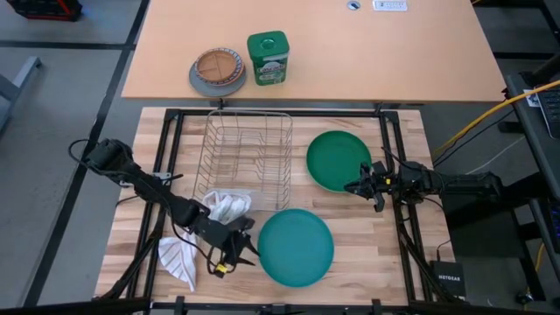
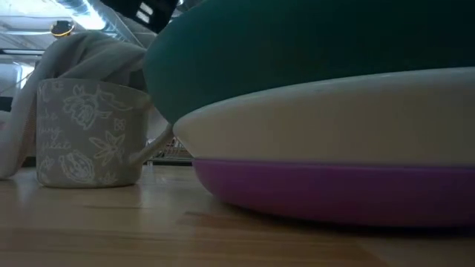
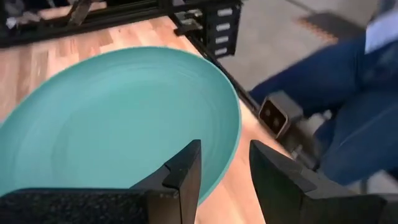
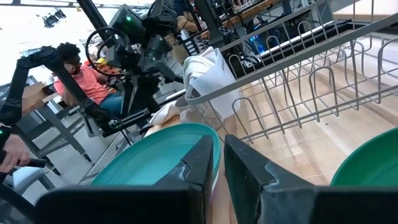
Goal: Sort dishes
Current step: Put the blue plate into the gray dish rack
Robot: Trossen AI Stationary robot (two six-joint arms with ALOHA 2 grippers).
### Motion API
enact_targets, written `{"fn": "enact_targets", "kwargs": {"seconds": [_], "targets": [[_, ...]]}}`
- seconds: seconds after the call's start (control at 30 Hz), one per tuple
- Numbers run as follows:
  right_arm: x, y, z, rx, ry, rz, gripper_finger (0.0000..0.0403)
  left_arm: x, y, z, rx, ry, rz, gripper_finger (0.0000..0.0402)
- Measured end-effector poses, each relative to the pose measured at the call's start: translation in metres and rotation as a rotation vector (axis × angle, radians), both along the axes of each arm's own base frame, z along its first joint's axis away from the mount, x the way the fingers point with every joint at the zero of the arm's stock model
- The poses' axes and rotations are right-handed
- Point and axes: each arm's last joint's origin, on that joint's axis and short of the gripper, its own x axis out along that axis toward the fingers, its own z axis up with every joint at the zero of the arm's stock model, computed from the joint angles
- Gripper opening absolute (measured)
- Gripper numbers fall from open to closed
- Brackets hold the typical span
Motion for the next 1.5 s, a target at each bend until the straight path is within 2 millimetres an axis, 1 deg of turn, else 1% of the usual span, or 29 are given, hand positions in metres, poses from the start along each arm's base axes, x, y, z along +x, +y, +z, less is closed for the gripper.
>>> {"fn": "enact_targets", "kwargs": {"seconds": [0.2, 0.3, 0.4, 0.53, 0.63, 0.8, 1.07, 1.17, 1.27, 1.4, 1.47, 1.5], "targets": [[0.0, 0.0, 0.0, -0.002, 0.0, -0.001, 0.0046, 0.012, -0.006, -0.033, 0.248, 0.028, -0.115, 0.0125], [0.0, 0.0, 0.0, -0.001, 0.0, -0.002, 0.0046, 0.02, -0.013, -0.042, 0.366, 0.025, -0.19, 0.0125], [0.0, 0.0, 0.0, -0.001, 0.0, -0.002, 0.0046, 0.025, -0.017, -0.046, 0.435, 0.021, -0.228, 0.0125], [0.0, 0.0, 0.0, 0.001, 0.001, -0.003, 0.0046, 0.029, -0.017, -0.046, 0.479, 0.015, -0.176, 0.0125], [0.0, 0.0, 0.0, 0.001, 0.0, -0.003, 0.0046, 0.032, -0.015, -0.043, 0.496, -0.002, -0.161, 0.0125], [0.0, 0.0, 0.0, 0.001, 0.0, -0.004, 0.0046, 0.034, -0.008, -0.044, 0.536, 0.005, -0.169, 0.0125], [0.0, 0.0, 0.0, 0.001, 0.001, -0.003, 0.0046, 0.034, 0.001, -0.05, 0.613, 0.058, -0.203, 0.0125], [0.0, 0.0, 0.0, 0.001, 0.001, -0.003, 0.0046, 0.035, 0.002, -0.051, 0.609, 0.056, -0.23, 0.0122], [0.0, 0.0, 0.0, 0.001, 0.001, -0.003, 0.0046, 0.036, 0.003, -0.052, 0.607, 0.05, -0.257, 0.01], [0.0, 0.0, 0.0, 0.001, 0.0, -0.003, 0.0046, 0.036, 0.002, -0.05, 0.602, 0.035, -0.26, 0.0045], [0.0, 0.0, 0.0, 0.001, 0.0, -0.003, 0.0046, 0.038, 0.0, -0.048, 0.561, 0.013, -0.244, 0.0017], [0.0, 0.0, 0.0, 0.001, 0.0, -0.003, 0.0046, 0.039, -0.001, -0.047, 0.537, 0.004, -0.232, 0.0011]]}}
